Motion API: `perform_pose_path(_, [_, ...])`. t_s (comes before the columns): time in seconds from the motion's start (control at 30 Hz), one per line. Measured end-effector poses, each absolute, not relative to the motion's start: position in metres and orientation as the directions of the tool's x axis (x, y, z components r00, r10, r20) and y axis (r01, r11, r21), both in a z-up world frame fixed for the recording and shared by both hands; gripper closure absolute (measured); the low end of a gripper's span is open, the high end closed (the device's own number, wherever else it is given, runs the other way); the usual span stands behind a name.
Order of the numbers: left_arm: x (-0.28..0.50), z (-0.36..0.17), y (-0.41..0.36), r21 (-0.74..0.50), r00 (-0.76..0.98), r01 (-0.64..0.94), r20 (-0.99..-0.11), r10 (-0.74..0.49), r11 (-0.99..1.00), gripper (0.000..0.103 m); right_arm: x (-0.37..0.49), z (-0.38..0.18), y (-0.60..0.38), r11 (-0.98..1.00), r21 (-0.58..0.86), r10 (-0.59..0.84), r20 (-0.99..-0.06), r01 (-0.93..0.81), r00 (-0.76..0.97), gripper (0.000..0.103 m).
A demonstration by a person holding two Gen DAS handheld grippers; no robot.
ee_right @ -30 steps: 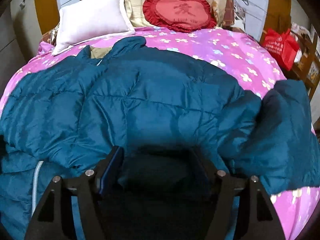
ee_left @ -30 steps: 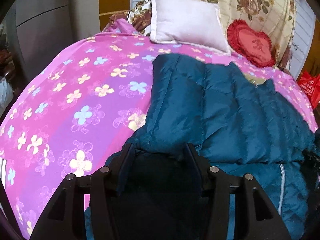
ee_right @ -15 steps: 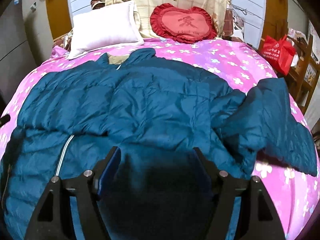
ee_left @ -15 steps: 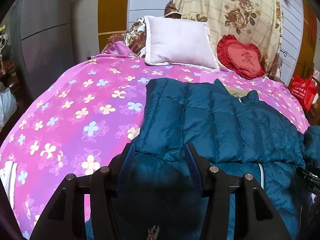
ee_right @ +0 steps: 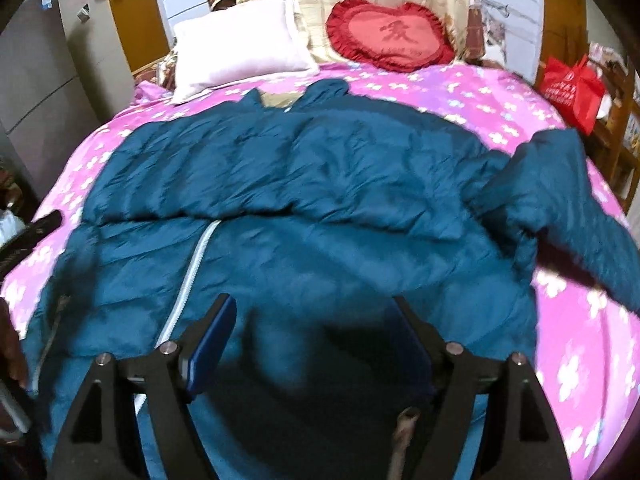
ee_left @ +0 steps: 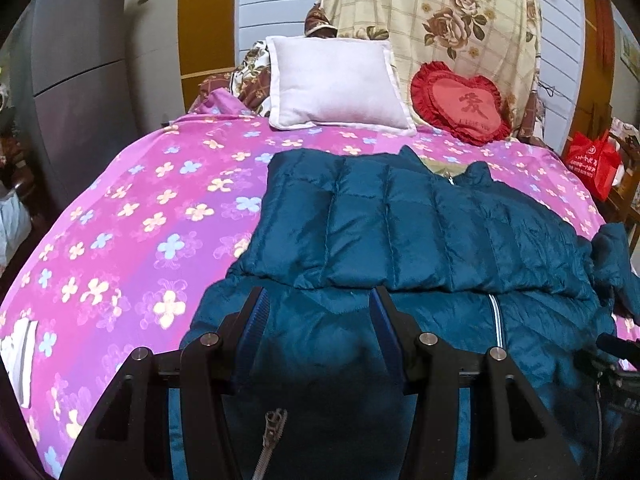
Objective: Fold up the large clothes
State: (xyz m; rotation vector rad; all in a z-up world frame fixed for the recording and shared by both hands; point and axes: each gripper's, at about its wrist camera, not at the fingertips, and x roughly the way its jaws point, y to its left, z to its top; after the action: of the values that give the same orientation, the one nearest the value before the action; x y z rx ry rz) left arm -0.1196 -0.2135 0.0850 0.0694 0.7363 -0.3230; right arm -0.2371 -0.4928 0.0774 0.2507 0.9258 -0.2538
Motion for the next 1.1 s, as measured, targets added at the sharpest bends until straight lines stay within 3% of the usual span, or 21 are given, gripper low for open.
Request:
perform_pose_path(0.7, [-0.177,0.103,-0.233,-0.029,0.713,0.359,-0.637,-0.294,0.933,0.07,-0.287,0.078,-0.473,0.945,0.048,-0.16,-0.794,0.322,0.586,0.021])
perform_pose_path(1.1, [-0.216,0.099,-0.235,-0.024,0.689,0.336,-0.675,-0.263,0.942,0.07,-0.302,0.076,-0.464,0.949,0.05,-0.158,-0.777,0.31,0.609,0.02])
